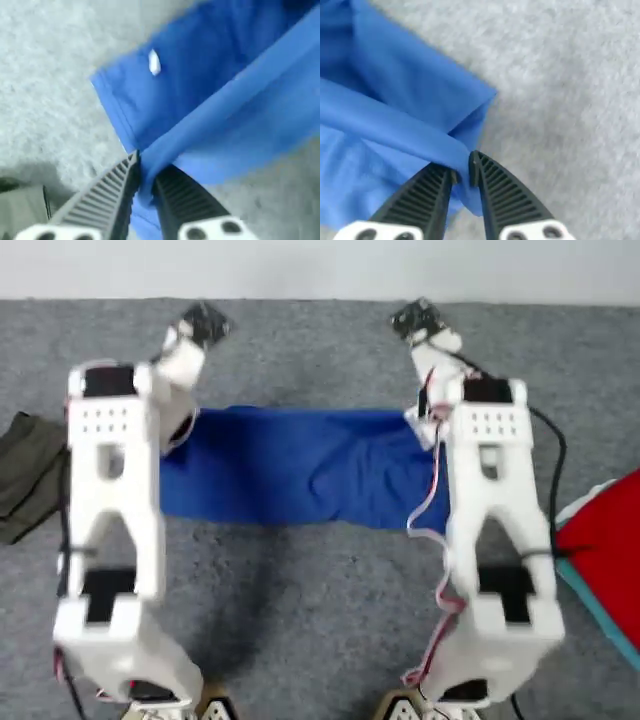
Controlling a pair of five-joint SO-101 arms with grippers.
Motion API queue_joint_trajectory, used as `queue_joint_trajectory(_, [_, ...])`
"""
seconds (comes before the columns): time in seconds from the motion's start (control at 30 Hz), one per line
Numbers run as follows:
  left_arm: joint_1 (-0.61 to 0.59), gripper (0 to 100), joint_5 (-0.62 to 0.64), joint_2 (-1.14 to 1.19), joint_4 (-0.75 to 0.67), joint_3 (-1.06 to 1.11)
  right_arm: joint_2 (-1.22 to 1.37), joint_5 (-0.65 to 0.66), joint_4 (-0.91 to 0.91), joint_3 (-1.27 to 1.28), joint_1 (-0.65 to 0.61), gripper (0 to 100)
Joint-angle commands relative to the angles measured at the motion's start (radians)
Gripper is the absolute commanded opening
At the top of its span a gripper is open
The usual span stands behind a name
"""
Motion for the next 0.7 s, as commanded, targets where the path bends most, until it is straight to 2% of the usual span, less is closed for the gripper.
queue_joint_trajectory(0.0, [0.002, 2, 0.101, 0.379, 0.160, -0.631, 0.219, -0.028, 0.113, -0.390, 0.053, 3.5])
queue_joint_trajectory(0.07, [0.008, 4, 0.115, 0.529, 0.224, -0.823, 0.329, -0.029, 0.213, -0.555, 0.053, 10.9])
queue_joint_trajectory(0.17, [-0.021, 13, 0.196, 0.644, 0.221, -0.957, 0.475, -0.026, 0.364, -0.804, 0.051, 21.9])
queue_joint_trajectory(0.23, [-0.034, 16, 0.198, 0.666, 0.221, -0.960, 0.561, -0.026, 0.444, -0.961, 0.051, 23.0])
queue_joint_trajectory(0.4, [-0.043, 16, 0.199, 0.667, 0.219, -0.960, 0.725, -0.026, 0.598, -1.260, 0.050, 22.3])
queue_joint_trajectory(0.53, [-0.052, 16, 0.201, 0.664, 0.219, -0.960, 0.727, -0.029, 0.604, -1.309, 0.053, 22.3])
queue_joint_trajectory(0.67, [-0.123, 16, 0.204, 0.644, 0.221, -0.949, 0.634, -0.020, 0.604, -1.096, 0.045, 22.2])
